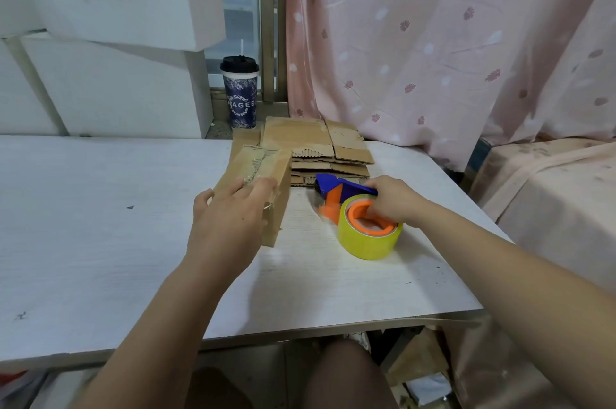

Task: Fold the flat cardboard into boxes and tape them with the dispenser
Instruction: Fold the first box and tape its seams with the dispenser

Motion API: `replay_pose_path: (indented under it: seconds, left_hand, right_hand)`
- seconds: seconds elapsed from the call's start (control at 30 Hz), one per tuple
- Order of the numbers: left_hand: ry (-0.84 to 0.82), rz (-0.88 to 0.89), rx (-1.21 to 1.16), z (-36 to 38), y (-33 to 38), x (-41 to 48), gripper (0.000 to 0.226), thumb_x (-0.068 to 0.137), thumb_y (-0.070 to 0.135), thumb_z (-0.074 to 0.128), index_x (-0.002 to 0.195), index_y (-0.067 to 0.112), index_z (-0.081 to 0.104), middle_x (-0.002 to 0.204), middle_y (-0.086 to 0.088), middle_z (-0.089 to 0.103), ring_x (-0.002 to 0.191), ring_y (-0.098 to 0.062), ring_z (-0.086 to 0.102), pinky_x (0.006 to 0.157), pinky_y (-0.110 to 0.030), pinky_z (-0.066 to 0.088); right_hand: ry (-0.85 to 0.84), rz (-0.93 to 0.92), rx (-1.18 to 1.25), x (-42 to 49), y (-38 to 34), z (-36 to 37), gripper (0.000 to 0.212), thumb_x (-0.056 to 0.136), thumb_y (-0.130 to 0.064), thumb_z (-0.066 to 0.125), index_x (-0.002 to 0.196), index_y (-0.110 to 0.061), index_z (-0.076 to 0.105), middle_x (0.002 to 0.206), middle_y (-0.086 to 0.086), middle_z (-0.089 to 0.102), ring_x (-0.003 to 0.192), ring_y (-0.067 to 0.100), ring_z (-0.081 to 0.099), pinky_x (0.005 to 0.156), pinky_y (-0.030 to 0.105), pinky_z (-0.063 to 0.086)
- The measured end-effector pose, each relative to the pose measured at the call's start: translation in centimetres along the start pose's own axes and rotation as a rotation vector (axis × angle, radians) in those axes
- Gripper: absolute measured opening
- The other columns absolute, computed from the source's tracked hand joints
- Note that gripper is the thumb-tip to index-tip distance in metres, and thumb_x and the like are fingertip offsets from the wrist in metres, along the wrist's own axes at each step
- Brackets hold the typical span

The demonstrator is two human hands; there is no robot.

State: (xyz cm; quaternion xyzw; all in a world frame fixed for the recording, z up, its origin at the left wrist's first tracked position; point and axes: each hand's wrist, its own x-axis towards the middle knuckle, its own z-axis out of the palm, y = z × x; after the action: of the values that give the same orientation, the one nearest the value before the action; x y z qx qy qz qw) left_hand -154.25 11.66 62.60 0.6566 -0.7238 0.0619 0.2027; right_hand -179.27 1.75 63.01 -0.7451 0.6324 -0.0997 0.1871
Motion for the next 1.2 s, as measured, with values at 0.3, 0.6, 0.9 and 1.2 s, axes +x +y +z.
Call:
replay_pose_path:
  seconds: [0.3,0.6,0.9,1.2]
  left_hand:
    - [0.098,-0.059,-0.089,0.9,-0.2,-0.3,0.035,0.094,0.020,0.053,0.124,0.038,0.051,0.134,0.015,0.053,0.133,-0.014,0.034,0.105,-0.043,0.005]
    - [0.176,-0.011,-0.376,1.7,-1.1,-0.2,0.036,0.090,0.016,0.062,0.125,0.025,0.062,0.131,0.011,0.057,0.119,-0.018,0.039,0.098,-0.023,0.029]
    - [0.222,0.014,-0.234,1.1,-0.8,-0.2,0.029,0.080,0.024,0.073,0.103,0.013,0.060,0.112,0.002,0.068,0.102,-0.031,0.053,0.080,-0.037,0.046]
    - [0.211,0.043,-0.241,1.1,-0.9,-0.4,0.030,0.077,0.014,0.075,0.104,0.012,0.061,0.112,0.002,0.068,0.109,-0.033,0.053,0.086,-0.045,0.048]
  right_hand:
    - [0.270,-0.267,0.133,-1.7,-2.9,-0.3,0.057,0.074,0.002,0.051,0.125,-0.022,0.059,0.122,-0.003,0.058,0.116,0.013,0.051,0.091,0.009,0.033]
    - [0.394,-0.348,0.605,-6.1,-8.5,7.5,0.055,0.084,0.006,0.044,0.132,-0.017,0.057,0.123,-0.002,0.064,0.106,0.003,0.058,0.094,0.021,0.045]
    - [0.191,-0.224,0.795,-6.4,-10.6,11.9,0.075,0.082,0.004,0.043,0.149,-0.026,0.031,0.144,-0.006,0.046,0.130,0.005,0.043,0.108,0.031,0.040]
    - [0.171,-0.265,0.715,-6.0,-11.0,12.5,0.095,0.073,-0.001,0.047,0.151,-0.039,0.008,0.140,-0.001,0.041,0.125,0.019,0.045,0.100,0.042,0.044]
